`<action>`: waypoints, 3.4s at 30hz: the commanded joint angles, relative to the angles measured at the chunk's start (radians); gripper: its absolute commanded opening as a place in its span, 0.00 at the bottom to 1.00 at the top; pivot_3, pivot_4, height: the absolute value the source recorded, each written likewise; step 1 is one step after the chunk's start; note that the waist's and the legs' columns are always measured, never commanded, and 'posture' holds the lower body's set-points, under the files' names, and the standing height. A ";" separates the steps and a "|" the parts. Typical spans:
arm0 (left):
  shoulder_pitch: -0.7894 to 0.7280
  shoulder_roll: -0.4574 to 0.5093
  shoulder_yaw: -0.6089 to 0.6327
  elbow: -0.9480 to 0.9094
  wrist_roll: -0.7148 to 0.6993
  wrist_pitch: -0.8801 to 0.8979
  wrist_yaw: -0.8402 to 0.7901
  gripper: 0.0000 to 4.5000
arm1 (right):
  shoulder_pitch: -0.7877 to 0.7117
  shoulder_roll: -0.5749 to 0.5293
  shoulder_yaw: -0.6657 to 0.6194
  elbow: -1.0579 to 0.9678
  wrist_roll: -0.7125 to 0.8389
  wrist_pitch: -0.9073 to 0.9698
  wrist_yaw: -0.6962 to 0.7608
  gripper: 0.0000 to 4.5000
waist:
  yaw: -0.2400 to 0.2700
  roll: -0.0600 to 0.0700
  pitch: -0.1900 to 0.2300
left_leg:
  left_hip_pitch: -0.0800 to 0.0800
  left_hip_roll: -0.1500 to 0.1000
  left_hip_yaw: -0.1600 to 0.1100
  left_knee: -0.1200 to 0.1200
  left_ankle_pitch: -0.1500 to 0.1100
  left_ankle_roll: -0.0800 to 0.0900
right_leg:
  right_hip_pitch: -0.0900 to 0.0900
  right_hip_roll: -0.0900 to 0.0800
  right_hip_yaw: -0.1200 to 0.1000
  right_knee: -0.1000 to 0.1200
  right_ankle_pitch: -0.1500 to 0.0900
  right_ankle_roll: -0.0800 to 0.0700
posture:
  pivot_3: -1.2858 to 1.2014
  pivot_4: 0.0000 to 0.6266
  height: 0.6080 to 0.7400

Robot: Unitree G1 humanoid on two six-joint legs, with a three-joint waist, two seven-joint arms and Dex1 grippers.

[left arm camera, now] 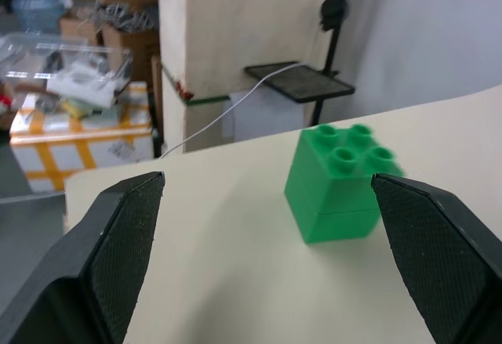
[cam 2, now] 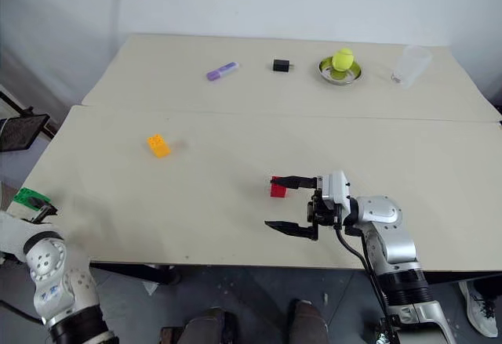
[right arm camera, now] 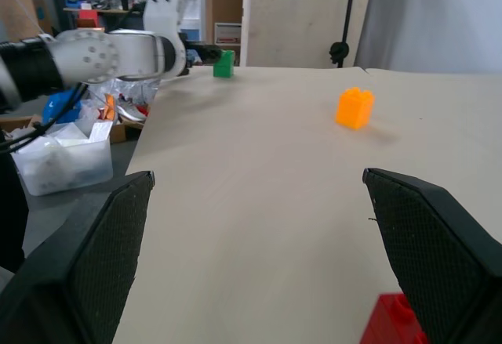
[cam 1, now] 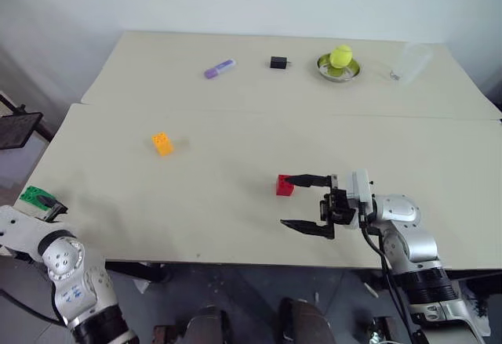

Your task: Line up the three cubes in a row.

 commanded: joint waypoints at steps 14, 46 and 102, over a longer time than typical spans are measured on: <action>-0.111 0.094 -0.055 0.174 0.046 -0.090 -0.019 1.00 | 0.032 0.006 0.003 -0.100 0.026 0.044 -0.052 0.99 | -0.002 0.000 0.000 | 0.000 0.000 0.001 -0.001 0.000 -0.001 | 0.000 0.000 -0.001 0.000 0.000 0.001 | 0.52 0.24 1.00; -0.057 0.297 -0.347 0.060 -0.157 -0.145 -0.752 0.33 | 0.118 -0.075 -0.066 -0.154 0.017 0.078 -0.102 1.00 | -0.003 -0.001 0.000 | -0.001 0.000 0.005 -0.001 0.000 -0.002 | -0.001 0.000 -0.002 0.000 0.000 0.001 | 0.52 0.24 1.00; 0.413 0.243 -0.133 -0.137 -0.118 -0.147 -1.111 0.99 | 0.121 -0.017 -0.072 -0.194 0.039 -0.008 -0.186 1.00 | 0.017 0.000 0.004 | -0.001 0.000 -0.001 -0.001 -0.002 0.000 | -0.005 -0.001 0.002 0.001 0.000 0.001 | 0.52 0.24 1.00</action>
